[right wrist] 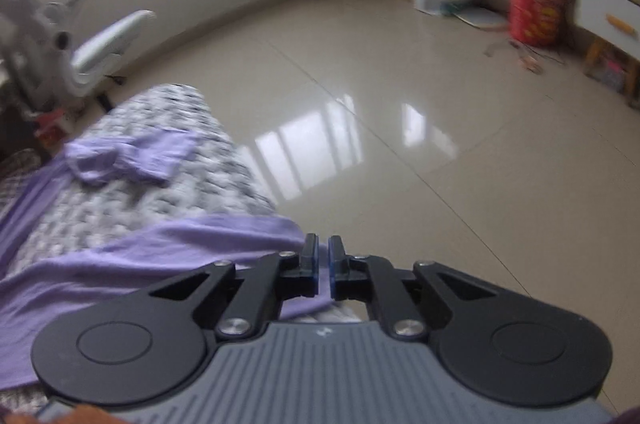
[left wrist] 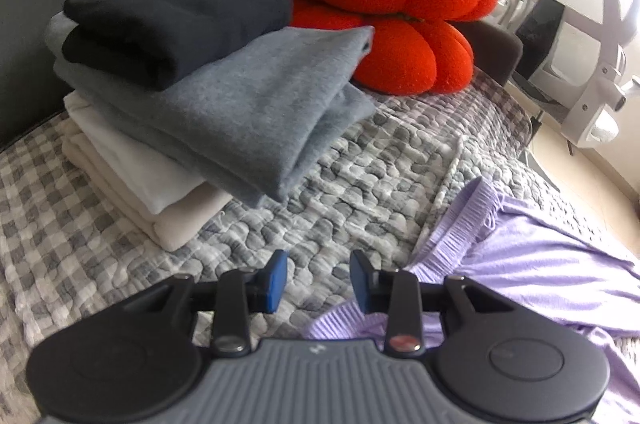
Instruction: Fold clothes
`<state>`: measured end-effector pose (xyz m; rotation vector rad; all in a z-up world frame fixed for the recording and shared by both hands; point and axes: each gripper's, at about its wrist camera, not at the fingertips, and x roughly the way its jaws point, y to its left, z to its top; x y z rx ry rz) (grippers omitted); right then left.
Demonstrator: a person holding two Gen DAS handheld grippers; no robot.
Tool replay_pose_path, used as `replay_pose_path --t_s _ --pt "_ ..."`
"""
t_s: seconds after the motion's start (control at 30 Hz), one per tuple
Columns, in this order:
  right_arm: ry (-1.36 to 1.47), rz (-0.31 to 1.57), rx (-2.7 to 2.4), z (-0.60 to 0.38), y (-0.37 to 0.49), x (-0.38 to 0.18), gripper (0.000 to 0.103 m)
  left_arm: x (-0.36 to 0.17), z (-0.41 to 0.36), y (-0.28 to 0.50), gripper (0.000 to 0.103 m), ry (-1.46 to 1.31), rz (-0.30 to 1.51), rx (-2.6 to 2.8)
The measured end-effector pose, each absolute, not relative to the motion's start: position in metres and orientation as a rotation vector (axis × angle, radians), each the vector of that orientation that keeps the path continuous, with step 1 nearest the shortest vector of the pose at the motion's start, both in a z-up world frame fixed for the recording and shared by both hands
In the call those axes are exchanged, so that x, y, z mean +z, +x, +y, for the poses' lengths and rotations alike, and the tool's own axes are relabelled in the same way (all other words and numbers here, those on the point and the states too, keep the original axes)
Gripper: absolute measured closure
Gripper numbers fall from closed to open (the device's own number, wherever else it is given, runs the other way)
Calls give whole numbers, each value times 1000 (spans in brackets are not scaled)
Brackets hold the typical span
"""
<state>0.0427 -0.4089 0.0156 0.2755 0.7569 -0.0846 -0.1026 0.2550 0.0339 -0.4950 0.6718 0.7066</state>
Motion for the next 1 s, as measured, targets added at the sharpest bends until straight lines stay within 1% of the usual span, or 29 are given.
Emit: replay_pose_path --t_s 0.03,0.13,0.17,0.23,0.43,0.6,0.77,0.8,0.83,0.87,0.9,1.0 --pt "250 727 -42 -401 44 22 84 35 256 -104 66 -502 662 710" --pt "132 680 71 -371 49 36 51 41 255 -103 57 -509 627 688" --pt "98 688 117 -359 54 35 50 43 253 -99 55 -487 622 669" --pt "31 702 208 -335 63 35 50 48 247 -89 46 -442 615 625" --pt "-249 716 380 -271 93 26 50 61 236 -41 45 -362 628 505" --pt "-188 684 347 -258 137 36 50 63 240 20 45 -348 667 467" --pt "-155 690 297 -257 176 34 50 42 233 72 45 -298 742 524" --pt "-161 689 295 -258 178 33 50 36 229 75 46 -283 740 525" --pt "-166 687 293 -259 181 32 50 31 225 79 52 -266 740 526" --pt "-172 686 290 -260 183 31 50 25 220 84 61 -228 758 529" --pt "-188 690 297 -260 183 29 50 20 216 89 77 -189 774 533" --pt "-265 687 328 -258 181 24 50 19 209 92 80 -94 780 545"
